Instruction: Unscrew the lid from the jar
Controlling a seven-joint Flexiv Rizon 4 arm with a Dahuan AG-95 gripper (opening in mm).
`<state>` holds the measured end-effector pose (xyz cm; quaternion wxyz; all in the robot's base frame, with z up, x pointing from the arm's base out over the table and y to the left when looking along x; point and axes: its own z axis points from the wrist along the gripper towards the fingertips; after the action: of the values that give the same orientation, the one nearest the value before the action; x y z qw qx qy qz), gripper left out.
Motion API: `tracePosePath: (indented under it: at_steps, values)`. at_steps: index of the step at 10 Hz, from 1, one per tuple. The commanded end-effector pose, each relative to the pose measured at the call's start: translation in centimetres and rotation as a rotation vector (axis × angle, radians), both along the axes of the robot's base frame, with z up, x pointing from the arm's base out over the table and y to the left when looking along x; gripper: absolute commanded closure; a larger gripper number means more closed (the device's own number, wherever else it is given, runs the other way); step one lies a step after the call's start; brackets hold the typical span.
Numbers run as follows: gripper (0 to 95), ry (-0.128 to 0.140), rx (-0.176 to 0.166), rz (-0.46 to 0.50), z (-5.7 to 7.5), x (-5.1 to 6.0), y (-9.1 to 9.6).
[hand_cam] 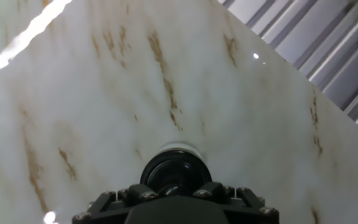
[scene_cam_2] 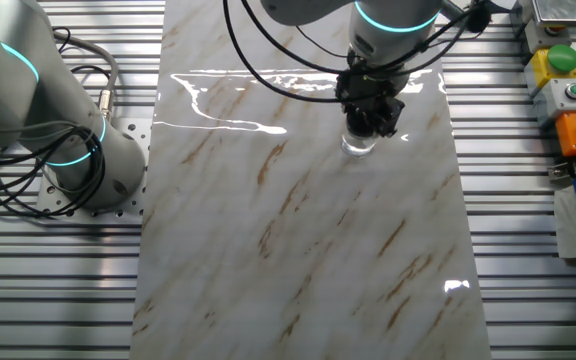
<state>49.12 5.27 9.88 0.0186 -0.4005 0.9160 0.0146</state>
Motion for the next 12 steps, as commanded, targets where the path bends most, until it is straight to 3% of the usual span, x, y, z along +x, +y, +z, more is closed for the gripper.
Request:
tracePosePath:
  at_steps: [1, 5, 6, 7, 9, 11, 12]
  values:
    - [95.0, -0.005, -0.011, 0.162, -0.04, -0.02, -0.05]
    - [95.0, -0.024, -0.011, 0.516, 0.0, -0.04, -0.06]
    - [95.0, -0.026, -0.014, 0.563, 0.0, -0.04, -0.06]
    - [95.0, -0.032, -0.02, 0.706, 0.0, -0.03, -0.06]
    - [95.0, -0.045, -0.023, 0.877, -0.01, -0.02, -0.05]
    - [95.0, -0.049, -0.037, 0.971, 0.0, 0.0, -0.05]
    - [95.0, -0.055, -0.052, 1.077, 0.14, 0.01, -0.03]
